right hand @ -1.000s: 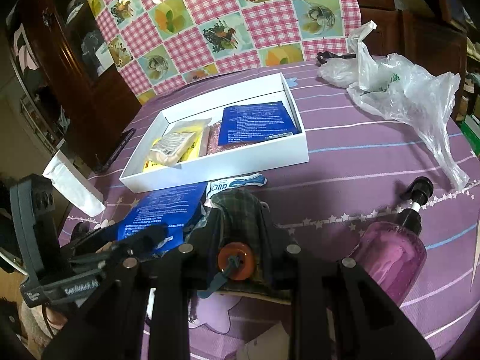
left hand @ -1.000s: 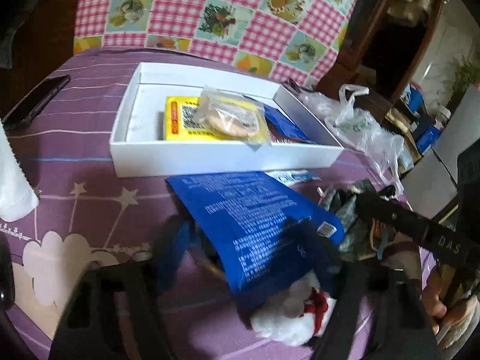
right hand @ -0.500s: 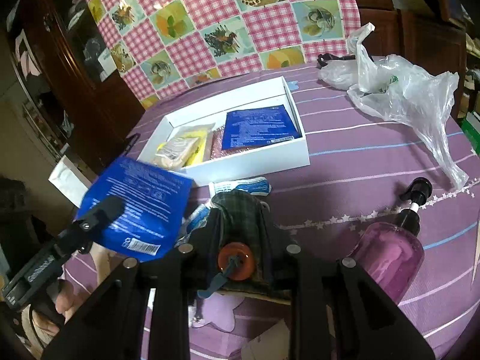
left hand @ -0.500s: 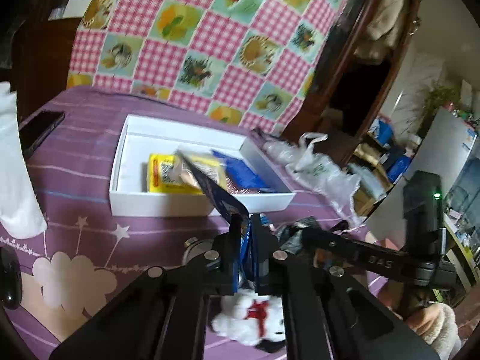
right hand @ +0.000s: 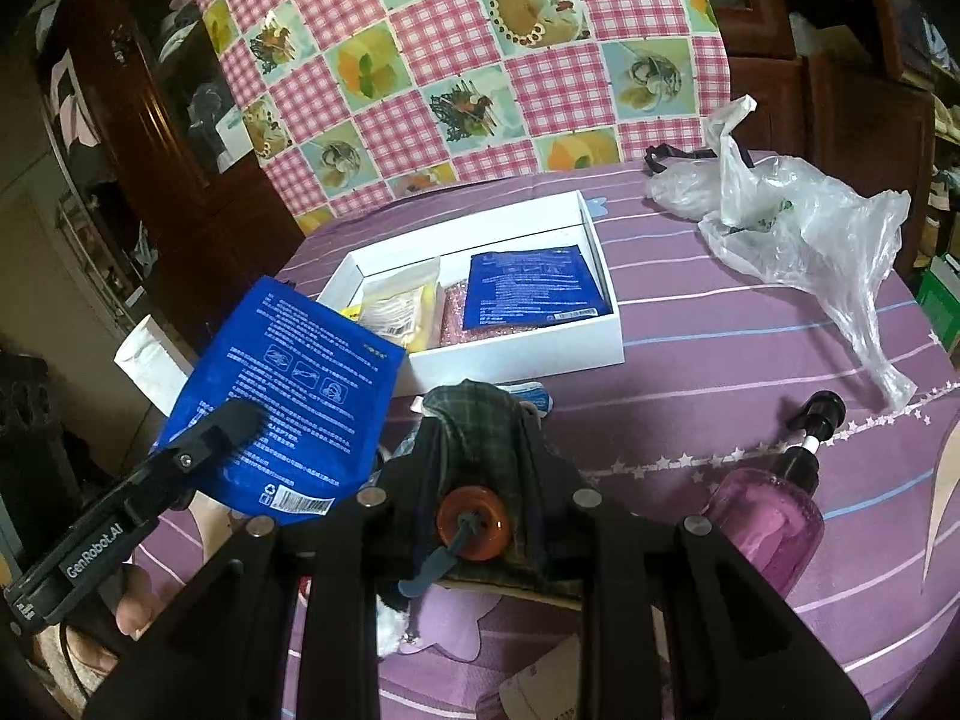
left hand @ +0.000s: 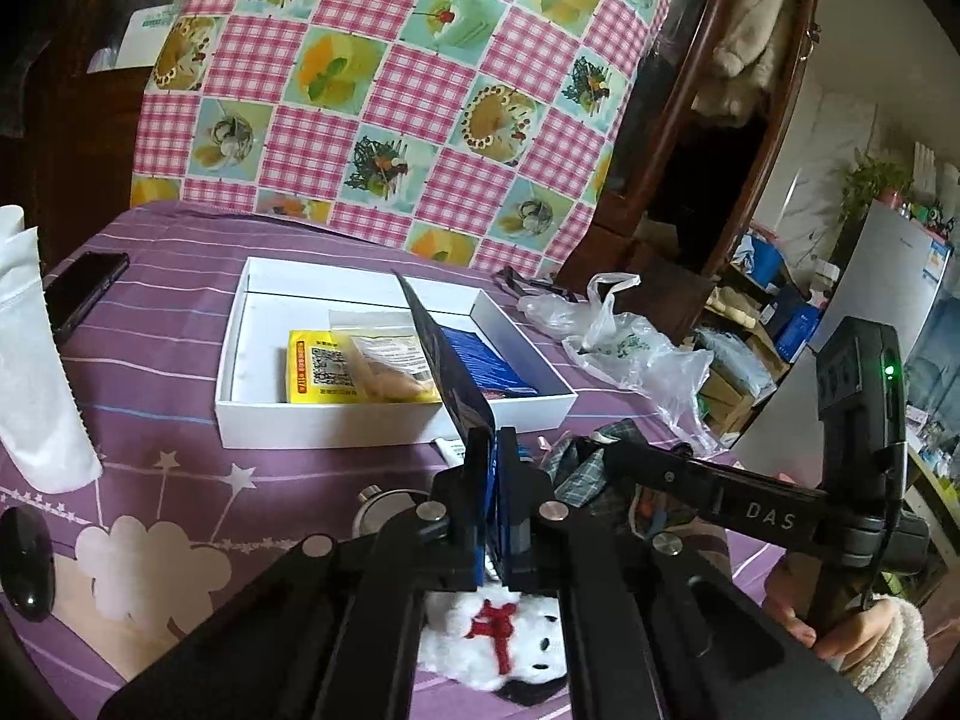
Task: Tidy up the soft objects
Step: 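Lower the large blue packet into the white box and open the left gripper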
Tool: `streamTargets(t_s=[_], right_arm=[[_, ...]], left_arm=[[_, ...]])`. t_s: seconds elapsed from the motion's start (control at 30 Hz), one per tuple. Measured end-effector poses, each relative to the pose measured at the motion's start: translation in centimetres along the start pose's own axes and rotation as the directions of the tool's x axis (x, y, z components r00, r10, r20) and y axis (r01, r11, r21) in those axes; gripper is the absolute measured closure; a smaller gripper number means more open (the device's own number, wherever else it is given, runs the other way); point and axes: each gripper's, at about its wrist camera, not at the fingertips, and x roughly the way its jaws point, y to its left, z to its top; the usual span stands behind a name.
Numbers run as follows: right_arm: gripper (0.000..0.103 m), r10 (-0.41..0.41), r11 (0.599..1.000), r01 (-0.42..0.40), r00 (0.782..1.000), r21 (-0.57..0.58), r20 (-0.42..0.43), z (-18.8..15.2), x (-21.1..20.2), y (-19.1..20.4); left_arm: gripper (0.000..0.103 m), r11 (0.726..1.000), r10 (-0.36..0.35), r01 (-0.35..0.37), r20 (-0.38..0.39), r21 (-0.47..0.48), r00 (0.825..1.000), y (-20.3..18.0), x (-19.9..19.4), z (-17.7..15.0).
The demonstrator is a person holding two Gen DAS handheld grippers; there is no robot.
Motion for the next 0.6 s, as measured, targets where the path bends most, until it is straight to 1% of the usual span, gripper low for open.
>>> streamTargets(t_s=[0.37,0.5,0.6], right_arm=[[0.076,0.023,1.000,-0.023,1.000,-0.002,0.006,0.5,-0.9,0.3],[0.076,0.039,0.999,-0.039,0.999,0.025,0.001,1.3,-0.8,0.0],[0.076,0.050,0.998,-0.050,0.999,0.034,-0.015,2.2,-0.4,-0.3]], left_arm=[[0.102,1.000,-0.015,0.015,0.021,-0.007,1.000,-0.4,-0.3,0.3],[0.102,1.000,-0.011,0.011,0.030,-0.027,1.000,-0.7,-0.1,1.2],[0.102,1.000,-0.002,0.002,0.024,-0.019,1.000,-1.1,0.4,2.4]])
